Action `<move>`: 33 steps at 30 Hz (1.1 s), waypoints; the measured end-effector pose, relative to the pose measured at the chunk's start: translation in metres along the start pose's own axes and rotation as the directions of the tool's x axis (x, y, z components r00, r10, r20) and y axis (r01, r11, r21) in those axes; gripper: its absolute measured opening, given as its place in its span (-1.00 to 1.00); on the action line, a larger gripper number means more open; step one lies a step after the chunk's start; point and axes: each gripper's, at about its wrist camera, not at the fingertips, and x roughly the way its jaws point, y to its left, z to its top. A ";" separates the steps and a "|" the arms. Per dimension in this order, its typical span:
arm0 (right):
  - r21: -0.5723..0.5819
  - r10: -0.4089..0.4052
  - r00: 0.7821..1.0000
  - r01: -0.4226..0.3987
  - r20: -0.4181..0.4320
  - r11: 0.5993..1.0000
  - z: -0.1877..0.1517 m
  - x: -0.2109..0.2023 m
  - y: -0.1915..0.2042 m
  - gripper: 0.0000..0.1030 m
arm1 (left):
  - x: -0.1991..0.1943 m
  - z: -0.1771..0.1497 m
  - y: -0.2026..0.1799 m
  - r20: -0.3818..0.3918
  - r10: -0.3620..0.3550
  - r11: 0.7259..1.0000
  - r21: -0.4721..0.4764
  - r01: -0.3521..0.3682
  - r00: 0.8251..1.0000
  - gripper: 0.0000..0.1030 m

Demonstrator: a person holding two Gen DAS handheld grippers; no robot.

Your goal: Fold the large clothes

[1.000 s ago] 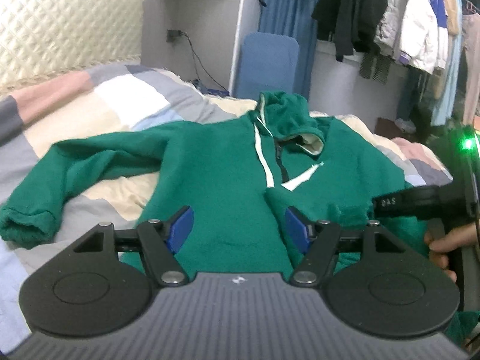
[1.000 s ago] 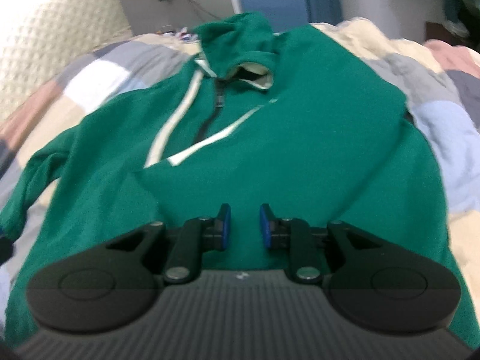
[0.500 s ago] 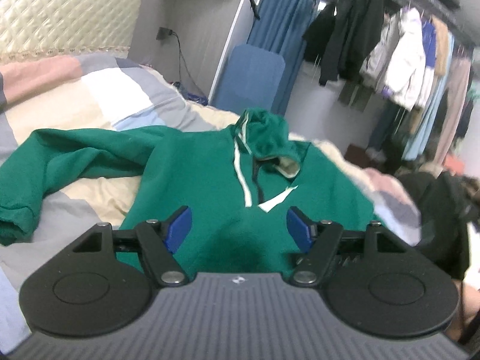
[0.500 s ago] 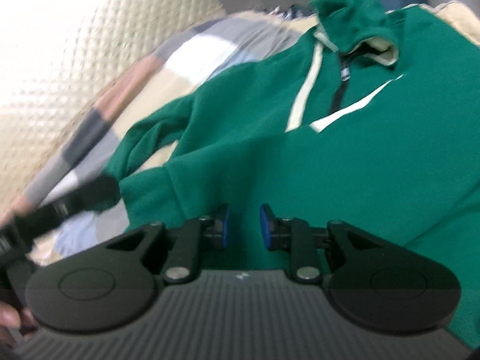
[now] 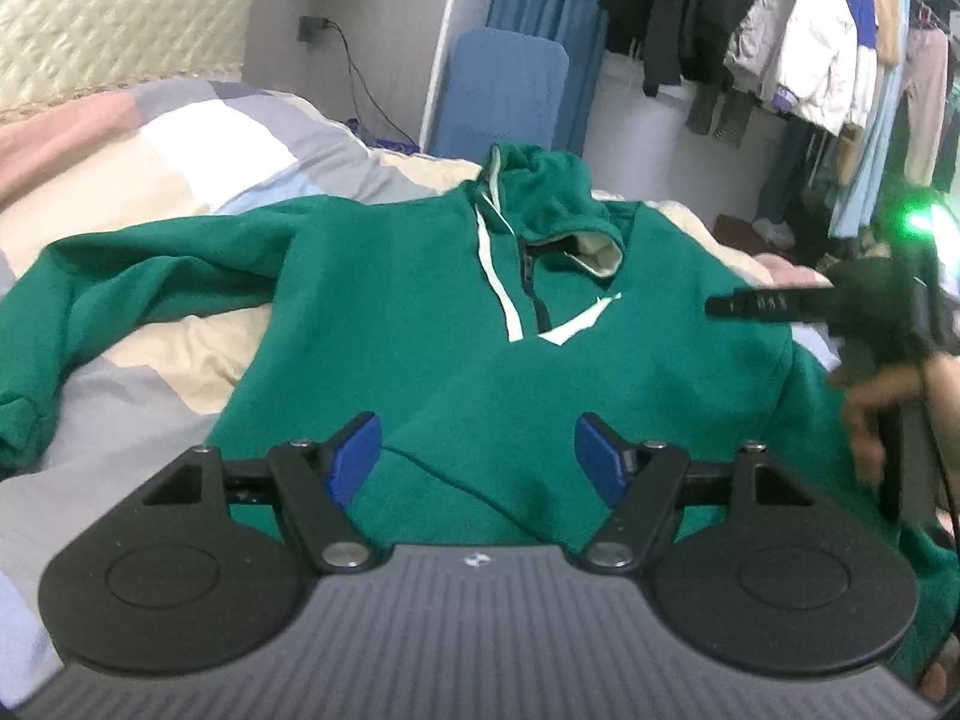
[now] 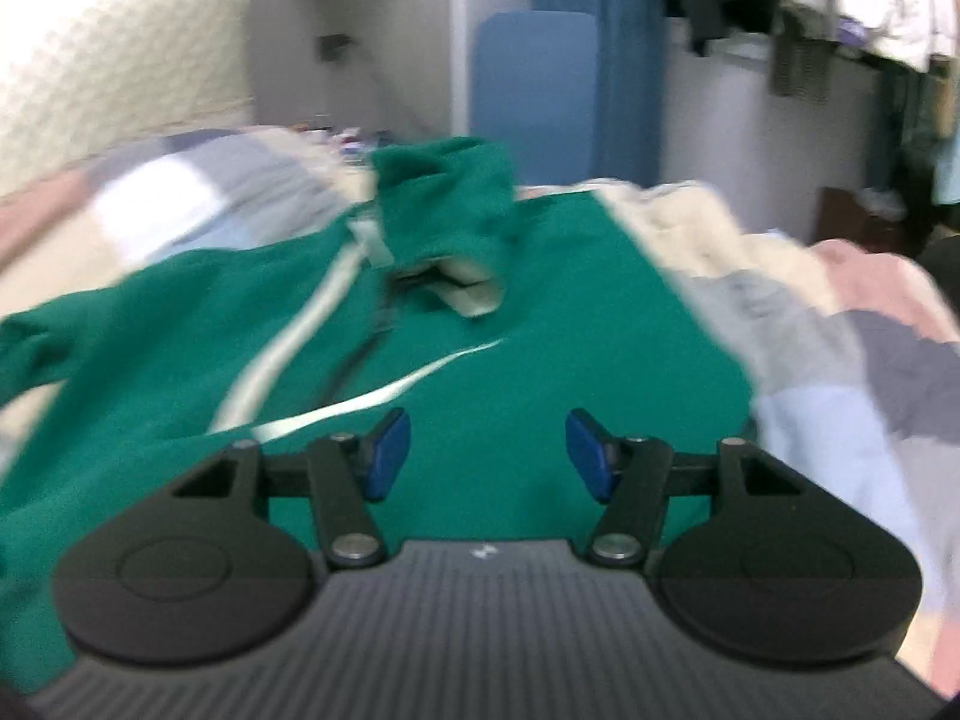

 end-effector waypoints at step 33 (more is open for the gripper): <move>0.034 -0.217 0.976 0.218 -0.018 0.975 -0.001 0.121 -0.096 -0.57 | 0.048 -0.010 0.015 -0.081 -0.015 0.999 0.037 0.018 0.997 0.47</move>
